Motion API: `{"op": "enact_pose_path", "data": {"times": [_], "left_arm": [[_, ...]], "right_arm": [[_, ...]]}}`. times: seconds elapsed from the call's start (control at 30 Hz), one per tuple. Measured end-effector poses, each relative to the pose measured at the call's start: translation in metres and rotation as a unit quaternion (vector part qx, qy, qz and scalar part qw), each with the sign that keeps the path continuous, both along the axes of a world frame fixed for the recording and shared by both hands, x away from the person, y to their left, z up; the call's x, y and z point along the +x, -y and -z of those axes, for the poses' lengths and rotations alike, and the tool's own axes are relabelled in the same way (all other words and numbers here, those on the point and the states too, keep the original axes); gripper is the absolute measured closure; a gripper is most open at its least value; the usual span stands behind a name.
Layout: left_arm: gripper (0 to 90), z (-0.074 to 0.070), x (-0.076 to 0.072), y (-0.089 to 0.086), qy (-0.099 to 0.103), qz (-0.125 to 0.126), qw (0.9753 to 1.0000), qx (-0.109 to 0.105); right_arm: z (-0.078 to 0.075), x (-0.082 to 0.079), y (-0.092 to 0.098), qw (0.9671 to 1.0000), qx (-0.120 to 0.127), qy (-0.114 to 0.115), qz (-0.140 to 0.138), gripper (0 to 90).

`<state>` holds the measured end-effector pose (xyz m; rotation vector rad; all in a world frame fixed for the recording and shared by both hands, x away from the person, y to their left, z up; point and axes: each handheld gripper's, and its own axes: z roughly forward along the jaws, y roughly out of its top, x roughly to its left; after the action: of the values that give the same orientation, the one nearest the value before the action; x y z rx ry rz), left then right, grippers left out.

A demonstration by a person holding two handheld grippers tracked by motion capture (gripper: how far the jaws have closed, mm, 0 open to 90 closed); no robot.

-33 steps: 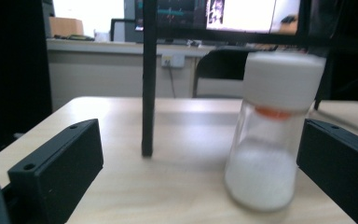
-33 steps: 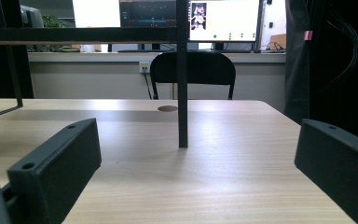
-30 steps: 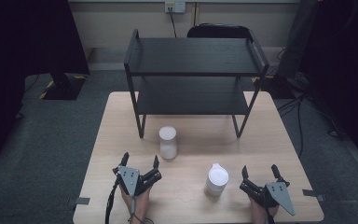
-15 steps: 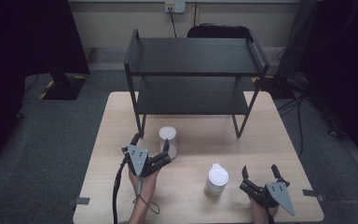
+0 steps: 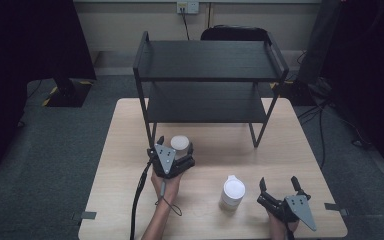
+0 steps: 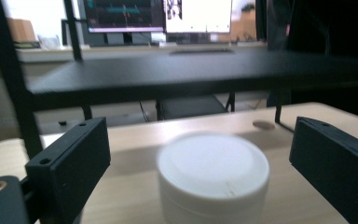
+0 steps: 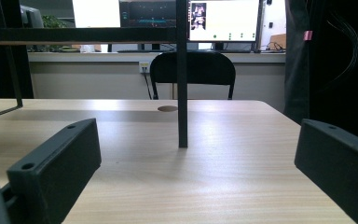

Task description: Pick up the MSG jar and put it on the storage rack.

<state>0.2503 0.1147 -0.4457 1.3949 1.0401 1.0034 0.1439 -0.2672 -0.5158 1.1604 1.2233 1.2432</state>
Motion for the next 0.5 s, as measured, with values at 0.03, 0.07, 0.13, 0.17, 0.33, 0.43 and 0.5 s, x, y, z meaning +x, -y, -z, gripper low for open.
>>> {"op": "enact_pose_path", "data": {"times": [0.03,0.07,0.13,0.17,0.33,0.43,0.5], "left_arm": [[6.2,0.001,0.001,0.002,-0.002,0.0,1.0,0.005],[8.1,0.003,0.003,0.003,-0.004,0.002,1.0,0.005],[10.7,0.009,0.003,0.007,0.001,-0.004,1.0,-0.004],[12.7,0.013,0.002,0.009,0.005,-0.008,0.9999,-0.007],[19.1,0.019,0.004,0.011,-0.004,-0.005,0.9999,0.01],[24.8,0.022,0.002,0.009,0.001,-0.011,0.9999,-0.001],[27.4,0.021,0.003,0.008,-0.003,-0.007,1.0,0.0]], "right_arm": [[0.0,0.0,0.0,1.0,0.0,0.0,0.0,0.0],[0.0,0.0,0.0,1.0,0.0,0.0,0.0,0.0],[0.0,0.0,0.0,1.0,0.0,0.0,-0.001,0.0],[0.0,0.0,0.0,1.0,0.0,0.0,-0.001,0.0],[0.0,0.0,0.001,1.0,0.0,0.0,-0.001,0.0],[0.0,0.0,0.001,1.0,0.0,0.0,-0.002,0.0],[0.0,0.0,0.001,1.0,0.0,0.0,-0.002,0.0]]}}
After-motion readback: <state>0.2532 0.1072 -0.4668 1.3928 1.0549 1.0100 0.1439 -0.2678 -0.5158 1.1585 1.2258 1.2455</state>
